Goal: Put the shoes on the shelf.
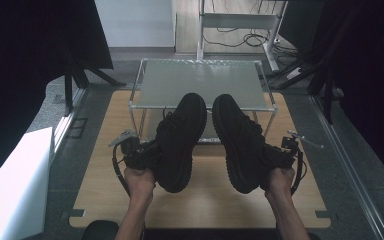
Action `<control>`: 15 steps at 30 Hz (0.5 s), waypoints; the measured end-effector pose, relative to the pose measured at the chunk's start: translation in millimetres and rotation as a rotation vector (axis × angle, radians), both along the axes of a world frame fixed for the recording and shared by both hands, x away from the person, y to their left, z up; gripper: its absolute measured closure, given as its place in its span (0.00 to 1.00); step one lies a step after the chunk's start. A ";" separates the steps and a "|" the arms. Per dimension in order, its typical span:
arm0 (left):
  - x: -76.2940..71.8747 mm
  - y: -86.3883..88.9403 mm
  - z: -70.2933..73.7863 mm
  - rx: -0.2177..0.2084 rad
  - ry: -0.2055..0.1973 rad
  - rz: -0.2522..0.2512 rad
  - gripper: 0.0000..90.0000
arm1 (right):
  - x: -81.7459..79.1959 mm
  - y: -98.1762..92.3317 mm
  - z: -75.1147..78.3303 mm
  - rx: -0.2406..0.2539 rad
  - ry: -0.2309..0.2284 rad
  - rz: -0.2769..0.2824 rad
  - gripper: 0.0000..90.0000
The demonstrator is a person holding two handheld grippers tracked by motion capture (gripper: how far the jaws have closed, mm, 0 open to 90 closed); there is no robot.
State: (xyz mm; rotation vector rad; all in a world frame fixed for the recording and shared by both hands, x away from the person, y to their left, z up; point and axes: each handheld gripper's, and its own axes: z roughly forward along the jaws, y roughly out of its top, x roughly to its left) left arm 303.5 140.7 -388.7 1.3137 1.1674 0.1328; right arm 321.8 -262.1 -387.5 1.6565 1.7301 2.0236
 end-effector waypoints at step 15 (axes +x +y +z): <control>31.8 -5.3 19.9 -0.022 0.020 0.066 0.89 | 33.0 16.7 19.9 -0.025 0.010 -0.061 0.85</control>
